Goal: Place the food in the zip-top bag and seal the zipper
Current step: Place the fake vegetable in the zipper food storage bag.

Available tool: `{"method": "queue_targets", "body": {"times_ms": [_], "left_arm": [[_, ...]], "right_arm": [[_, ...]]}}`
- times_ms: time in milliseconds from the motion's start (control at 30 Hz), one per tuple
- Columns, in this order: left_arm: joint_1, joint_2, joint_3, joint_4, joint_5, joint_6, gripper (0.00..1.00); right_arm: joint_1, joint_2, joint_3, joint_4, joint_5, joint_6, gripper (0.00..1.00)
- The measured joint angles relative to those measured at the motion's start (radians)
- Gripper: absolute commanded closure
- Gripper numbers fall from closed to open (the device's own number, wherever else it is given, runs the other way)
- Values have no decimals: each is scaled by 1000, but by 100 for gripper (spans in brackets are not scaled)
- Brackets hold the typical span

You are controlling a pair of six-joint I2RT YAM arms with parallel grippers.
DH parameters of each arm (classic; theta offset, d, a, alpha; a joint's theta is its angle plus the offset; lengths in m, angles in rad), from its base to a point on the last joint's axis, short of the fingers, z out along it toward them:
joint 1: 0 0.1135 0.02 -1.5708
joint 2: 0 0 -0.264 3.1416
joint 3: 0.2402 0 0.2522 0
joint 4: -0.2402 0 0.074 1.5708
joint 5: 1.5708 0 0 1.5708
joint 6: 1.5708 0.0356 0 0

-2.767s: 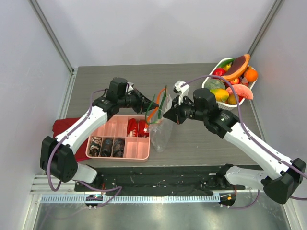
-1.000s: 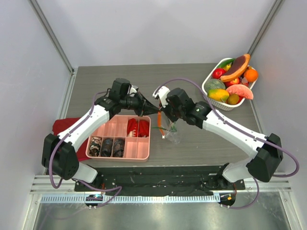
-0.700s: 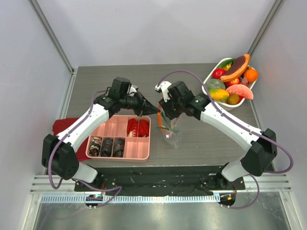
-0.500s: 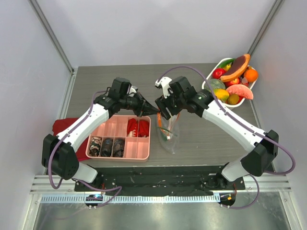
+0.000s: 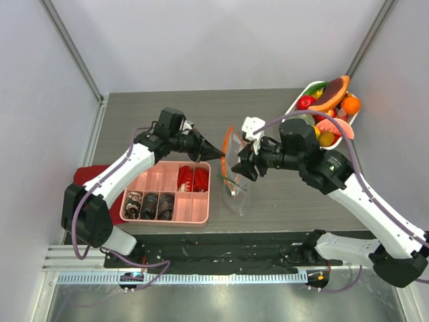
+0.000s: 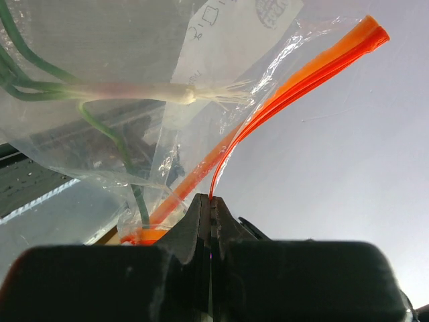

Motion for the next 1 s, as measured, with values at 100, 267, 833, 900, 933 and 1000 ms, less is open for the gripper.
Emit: {"method": "queue_targets", "body": {"times_ms": [100, 267, 833, 900, 933, 1000], "left_arm": [[0, 0, 0, 0, 0, 0, 100], [0, 0, 0, 0, 0, 0, 100], [0, 0, 0, 34, 19, -5, 100], [0, 0, 0, 40, 24, -5, 100], [0, 0, 0, 42, 26, -5, 100], [0, 0, 0, 46, 29, -5, 100]], "right_arm": [[44, -5, -19, 49, -31, -24, 47], [151, 52, -85, 118, -14, -82, 48], [204, 129, -163, 220, 187, -202, 99], [204, 126, -163, 221, 205, -196, 99], [204, 121, -164, 222, 217, -187, 99], [200, 97, -172, 222, 234, -157, 99]]}}
